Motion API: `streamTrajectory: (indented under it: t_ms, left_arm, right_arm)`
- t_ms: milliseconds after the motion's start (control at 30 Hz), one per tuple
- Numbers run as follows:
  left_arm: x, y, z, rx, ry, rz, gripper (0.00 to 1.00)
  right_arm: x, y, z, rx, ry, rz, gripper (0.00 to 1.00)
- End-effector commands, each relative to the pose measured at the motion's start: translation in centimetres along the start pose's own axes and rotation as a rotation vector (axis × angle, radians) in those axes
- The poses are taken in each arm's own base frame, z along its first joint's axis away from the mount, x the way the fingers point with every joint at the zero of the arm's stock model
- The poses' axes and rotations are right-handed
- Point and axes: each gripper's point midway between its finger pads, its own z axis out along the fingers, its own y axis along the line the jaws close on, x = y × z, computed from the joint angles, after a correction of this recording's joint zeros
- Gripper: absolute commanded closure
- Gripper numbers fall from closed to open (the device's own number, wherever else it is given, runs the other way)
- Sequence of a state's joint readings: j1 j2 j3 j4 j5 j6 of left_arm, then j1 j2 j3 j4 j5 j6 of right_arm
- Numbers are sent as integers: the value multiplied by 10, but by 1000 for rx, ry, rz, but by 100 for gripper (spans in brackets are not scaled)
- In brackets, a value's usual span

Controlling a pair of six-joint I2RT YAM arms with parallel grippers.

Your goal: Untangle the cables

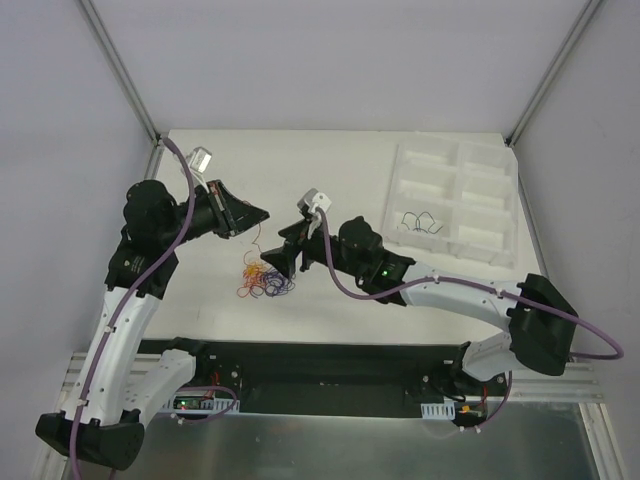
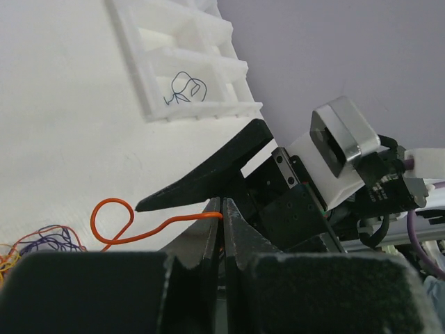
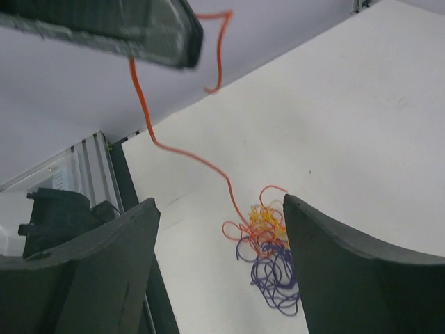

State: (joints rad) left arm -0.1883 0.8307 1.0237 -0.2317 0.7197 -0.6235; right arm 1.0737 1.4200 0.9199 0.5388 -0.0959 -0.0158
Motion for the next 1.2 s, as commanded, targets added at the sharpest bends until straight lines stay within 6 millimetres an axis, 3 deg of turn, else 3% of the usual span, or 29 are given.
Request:
streamTrajectory:
  t_ms: [0, 200, 367, 433, 600, 633, 800, 833, 900, 1033, 1167]
  left_arm:
    - [-2, -19, -1, 74, 22, -74, 100]
    - [-13, -38, -9, 105, -9, -44, 100]
    - [-19, -52, -13, 138, -9, -38, 100]
    - [-19, -53, -14, 144, -11, -32, 100]
    - [-20, -52, -13, 143, -10, -31, 100]
    - [-20, -51, -12, 144, -7, -34, 100]
    - [-20, -34, -4, 97, -23, -3, 100]
    - [-20, -27, -2, 75, -29, -3, 98]
    - [-15, -7, 5, 23, -33, -10, 81]
    - [10, 38, 23, -51, 32, -85, 55]
    - [38, 51, 38, 11, 182, -138, 39]
  right_arm:
    - [-26, 9, 24, -24, -62, -71, 25]
    - [-18, 10, 38, -51, -49, -97, 28]
    - [-20, 8, 50, -47, -72, -85, 37]
    - [-22, 4, 52, -27, -78, -90, 50]
    - [-28, -3, 39, 26, -100, -84, 98]
    - [-29, -5, 35, 36, -105, -84, 100]
    - [-43, -3, 2, 51, -132, -46, 100]
    - [-45, -10, -8, 94, -140, -28, 100]
    - [-50, -19, -30, 135, -144, -1, 100]
    - [-64, -64, -83, 331, -172, 56, 100]
    - [-74, -123, -153, 607, -129, 85, 100]
